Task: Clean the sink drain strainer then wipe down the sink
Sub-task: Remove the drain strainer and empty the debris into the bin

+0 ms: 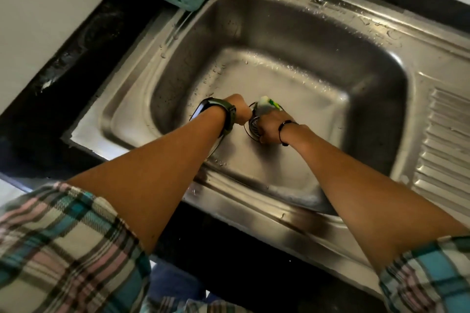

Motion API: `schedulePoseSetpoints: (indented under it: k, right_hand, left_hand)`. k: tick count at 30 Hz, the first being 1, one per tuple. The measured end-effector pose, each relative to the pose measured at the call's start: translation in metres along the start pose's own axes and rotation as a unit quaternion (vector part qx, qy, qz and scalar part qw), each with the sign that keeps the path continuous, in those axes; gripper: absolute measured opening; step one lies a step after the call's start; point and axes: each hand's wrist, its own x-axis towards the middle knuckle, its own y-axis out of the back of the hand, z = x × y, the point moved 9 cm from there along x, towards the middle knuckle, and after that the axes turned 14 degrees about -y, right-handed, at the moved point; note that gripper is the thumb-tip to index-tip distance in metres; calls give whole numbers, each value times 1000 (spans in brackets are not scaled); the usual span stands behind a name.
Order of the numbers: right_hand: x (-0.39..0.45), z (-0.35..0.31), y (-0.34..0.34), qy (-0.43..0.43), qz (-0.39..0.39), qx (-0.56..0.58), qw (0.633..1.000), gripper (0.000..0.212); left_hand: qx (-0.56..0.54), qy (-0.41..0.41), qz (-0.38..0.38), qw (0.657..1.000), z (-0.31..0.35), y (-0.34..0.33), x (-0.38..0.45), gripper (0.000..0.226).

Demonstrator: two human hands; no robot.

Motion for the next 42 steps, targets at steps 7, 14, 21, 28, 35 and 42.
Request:
schedulePoseSetpoints:
  k: [7, 14, 21, 28, 35, 42]
  right_hand:
    - [-9, 25, 41, -60, 10, 129, 990, 20]
    - [-72, 75, 81, -142, -60, 638, 755, 31]
    - [-168, 136, 102, -193, 43, 782, 591, 19]
    - [-272, 248, 83, -328, 231, 730, 553, 29]
    - [-292, 307, 50, -440, 233, 688, 529, 29]
    - [-284, 316, 47, -492, 237, 637, 544, 24]
  left_hand:
    - [-41, -26, 19, 999, 16, 12, -4, 25]
    - [-170, -63, 65, 981, 47, 26, -19, 19]
    - [-354, -190, 48, 915, 138, 14, -49, 34]
    - [-345, -199, -112, 910, 247, -76, -69, 23]
    - [-271, -216, -107, 932, 304, -132, -68, 17]
    - [-141, -246, -47, 958, 308, -139, -39, 31]
